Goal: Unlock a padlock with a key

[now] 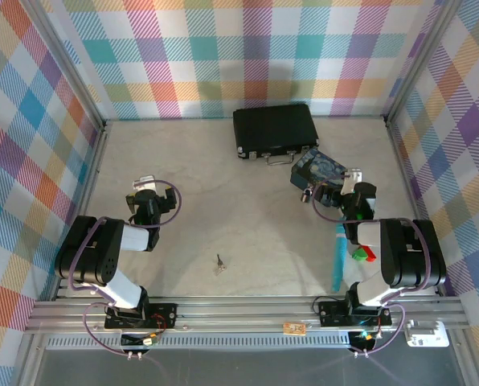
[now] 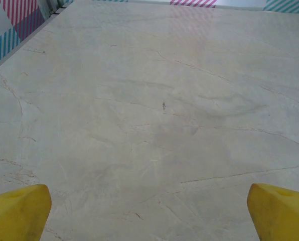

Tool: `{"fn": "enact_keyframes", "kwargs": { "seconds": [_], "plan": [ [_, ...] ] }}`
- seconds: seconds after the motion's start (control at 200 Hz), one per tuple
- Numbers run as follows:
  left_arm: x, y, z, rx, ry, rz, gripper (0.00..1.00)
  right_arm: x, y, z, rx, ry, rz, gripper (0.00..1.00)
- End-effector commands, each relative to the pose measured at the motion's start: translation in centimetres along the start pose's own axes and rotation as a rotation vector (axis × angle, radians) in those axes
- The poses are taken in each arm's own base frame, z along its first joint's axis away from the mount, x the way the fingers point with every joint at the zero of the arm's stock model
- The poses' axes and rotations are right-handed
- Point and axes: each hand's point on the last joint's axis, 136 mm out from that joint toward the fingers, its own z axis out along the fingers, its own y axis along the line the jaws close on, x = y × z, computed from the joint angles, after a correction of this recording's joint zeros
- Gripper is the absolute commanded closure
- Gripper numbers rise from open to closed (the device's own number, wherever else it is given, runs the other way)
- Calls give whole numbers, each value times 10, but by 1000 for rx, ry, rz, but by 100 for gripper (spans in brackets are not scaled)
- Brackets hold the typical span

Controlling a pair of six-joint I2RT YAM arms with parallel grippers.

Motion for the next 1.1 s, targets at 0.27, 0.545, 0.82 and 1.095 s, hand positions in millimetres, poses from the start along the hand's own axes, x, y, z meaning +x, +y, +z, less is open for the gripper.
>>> {"fn": "enact_keyframes", "kwargs": {
  "seconds": [0.27, 0.545, 0.82, 1.095],
  "plan": [
    [-12, -2, 0, 11, -38, -22, 1, -3, 6, 3, -29, -4, -18, 1],
    [-12, -2, 1, 12, -38, -22, 0, -3, 6, 3, -30, -3, -20, 1],
    [-12, -2, 1, 12, -39, -21, 0, -3, 6, 3, -29, -3, -19, 1],
    [-12, -2, 0, 12, -39, -22, 0, -4, 5, 2, -21, -9, -16, 1]
  ]
}}
